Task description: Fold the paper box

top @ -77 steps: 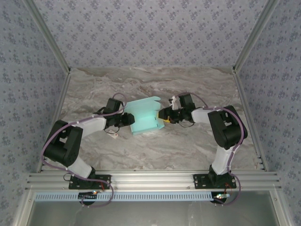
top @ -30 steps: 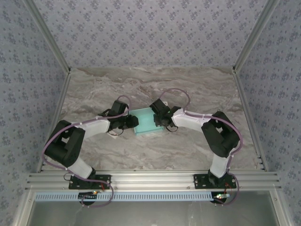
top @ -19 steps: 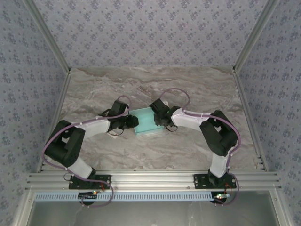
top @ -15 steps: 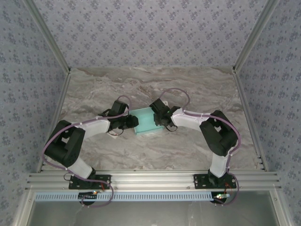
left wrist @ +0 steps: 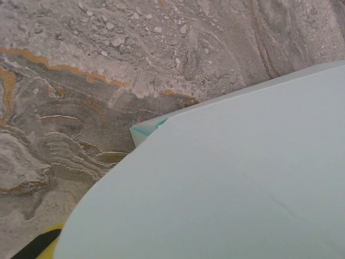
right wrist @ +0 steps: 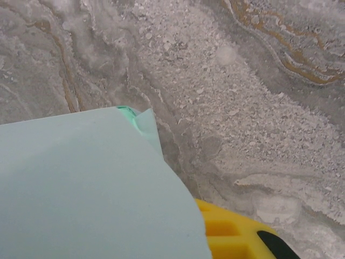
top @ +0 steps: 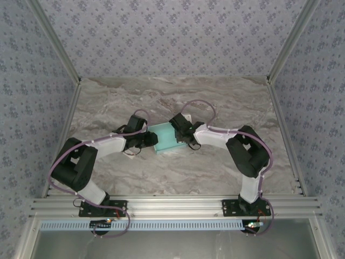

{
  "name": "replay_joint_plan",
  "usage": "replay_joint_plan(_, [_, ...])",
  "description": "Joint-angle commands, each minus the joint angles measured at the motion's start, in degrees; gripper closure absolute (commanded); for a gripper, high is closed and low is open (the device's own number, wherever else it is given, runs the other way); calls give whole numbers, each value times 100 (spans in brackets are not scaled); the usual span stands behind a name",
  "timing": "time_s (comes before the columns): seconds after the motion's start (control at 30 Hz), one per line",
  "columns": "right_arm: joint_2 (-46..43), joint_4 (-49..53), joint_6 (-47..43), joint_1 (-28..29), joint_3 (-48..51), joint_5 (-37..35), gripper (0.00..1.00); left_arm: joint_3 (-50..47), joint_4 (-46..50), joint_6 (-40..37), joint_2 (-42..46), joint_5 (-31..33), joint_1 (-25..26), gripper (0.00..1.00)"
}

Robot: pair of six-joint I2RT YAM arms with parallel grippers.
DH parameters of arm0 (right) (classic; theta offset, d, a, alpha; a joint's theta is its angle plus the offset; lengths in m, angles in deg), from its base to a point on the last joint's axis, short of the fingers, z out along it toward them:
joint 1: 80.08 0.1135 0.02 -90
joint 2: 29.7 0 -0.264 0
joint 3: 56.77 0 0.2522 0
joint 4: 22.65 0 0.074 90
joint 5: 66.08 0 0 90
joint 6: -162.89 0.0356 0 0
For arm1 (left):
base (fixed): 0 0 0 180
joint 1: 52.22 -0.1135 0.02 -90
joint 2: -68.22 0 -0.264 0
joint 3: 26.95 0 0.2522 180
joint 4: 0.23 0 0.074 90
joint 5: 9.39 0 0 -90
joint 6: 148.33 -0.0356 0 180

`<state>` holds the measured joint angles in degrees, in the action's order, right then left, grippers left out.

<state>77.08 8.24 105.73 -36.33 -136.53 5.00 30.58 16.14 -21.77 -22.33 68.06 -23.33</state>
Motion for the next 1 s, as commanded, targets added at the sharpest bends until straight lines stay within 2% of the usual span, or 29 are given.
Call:
replay_joint_plan(0.0, [616, 1187, -217, 51, 281, -879, 84, 20, -67, 1, 19, 36, 18, 65])
replay_joint_plan(0.1, [695, 1161, -224, 38, 284, -813, 84, 35, -59, 5, 0, 53, 13, 65])
replay_joint_plan(0.23, [422, 846, -312, -18, 392, -342, 80, 44, -11, -10, 27, 99, 17, 65])
replay_joint_plan(0.43, [-181, 435, -427, -255, 465, 463, 65, 53, 20, -18, 44, 129, 6, 65])
replay_joint_plan(0.67, [-513, 66, -402, -496, 572, 1307, 57, 58, 39, -35, 26, 146, 4, 65])
replay_joint_plan(0.83, [-770, -394, -397, -631, 796, 2011, 43, 54, 50, -39, 34, 157, 6, 65])
replay_joint_plan(0.97, [-909, -566, -345, -726, 876, 2371, 37, 70, 49, -50, 26, 157, 4, 65])
